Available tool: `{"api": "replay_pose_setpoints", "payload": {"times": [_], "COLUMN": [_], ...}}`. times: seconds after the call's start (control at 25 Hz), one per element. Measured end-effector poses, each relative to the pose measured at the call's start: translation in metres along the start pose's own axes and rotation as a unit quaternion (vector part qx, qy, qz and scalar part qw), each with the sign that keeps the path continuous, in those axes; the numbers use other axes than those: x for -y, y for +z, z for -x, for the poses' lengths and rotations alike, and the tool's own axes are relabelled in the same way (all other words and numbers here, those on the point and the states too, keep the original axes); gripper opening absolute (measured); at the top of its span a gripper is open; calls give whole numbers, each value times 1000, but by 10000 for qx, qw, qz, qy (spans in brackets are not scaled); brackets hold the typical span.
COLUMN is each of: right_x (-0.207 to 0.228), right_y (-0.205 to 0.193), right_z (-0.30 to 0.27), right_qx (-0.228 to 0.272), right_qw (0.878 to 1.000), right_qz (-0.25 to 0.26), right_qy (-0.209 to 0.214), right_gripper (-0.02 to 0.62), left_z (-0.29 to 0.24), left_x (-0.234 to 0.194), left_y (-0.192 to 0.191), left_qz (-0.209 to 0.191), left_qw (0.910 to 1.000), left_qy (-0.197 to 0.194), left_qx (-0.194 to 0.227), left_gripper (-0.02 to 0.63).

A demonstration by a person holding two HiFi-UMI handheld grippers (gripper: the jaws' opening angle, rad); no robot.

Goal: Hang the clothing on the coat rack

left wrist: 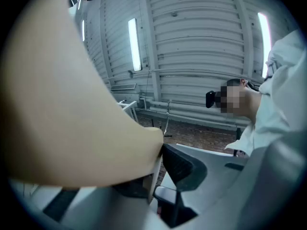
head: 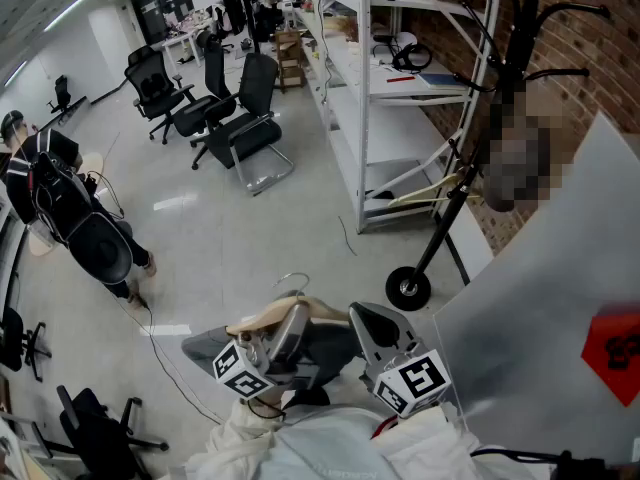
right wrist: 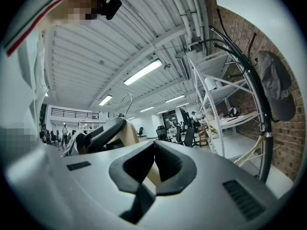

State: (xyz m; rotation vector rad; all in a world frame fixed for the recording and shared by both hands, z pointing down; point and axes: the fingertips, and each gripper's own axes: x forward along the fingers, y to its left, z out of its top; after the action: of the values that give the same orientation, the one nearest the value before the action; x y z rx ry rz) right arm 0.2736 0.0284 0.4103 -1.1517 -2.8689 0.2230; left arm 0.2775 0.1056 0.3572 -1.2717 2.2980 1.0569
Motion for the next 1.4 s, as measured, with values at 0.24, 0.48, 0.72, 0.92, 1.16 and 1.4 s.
{"api": "replay_pose_setpoints", "payload": {"times": [0.24,0.48,0.72,0.92,1.16,1.4], "right_x": [3,6,-4,2,4,16], "right_y": [-2,0,-1,2,0,-4], "right_z": [-72,-134,-184,-225,-244,-251], "right_qx": [-25,-92,-60,61,-10,-112], "right_qw": [10000,9999,9999,9997,9994,9988], "right_qz": [-25,-58,1,16,37,-24], "right_qy": [-15,-55,-127,-228,-355,-467], "right_gripper": [25,25,25,25,25,25], "left_z": [-4,-9,-4,-10,-7,-13], "left_x": [-61,-110,-148,-182,-205,-222], "left_y": [37,69,96,113,126,123], "left_qz": [-132,-192,-392,-385,-316,-128], "left_qw": [9998,9996,9988,9986,9988,9991], "left_qy": [105,139,167,81,99,135], "left_qx": [-82,-136,-241,-350,-366,-379], "left_gripper": [98,98,98,98,98,98]}}
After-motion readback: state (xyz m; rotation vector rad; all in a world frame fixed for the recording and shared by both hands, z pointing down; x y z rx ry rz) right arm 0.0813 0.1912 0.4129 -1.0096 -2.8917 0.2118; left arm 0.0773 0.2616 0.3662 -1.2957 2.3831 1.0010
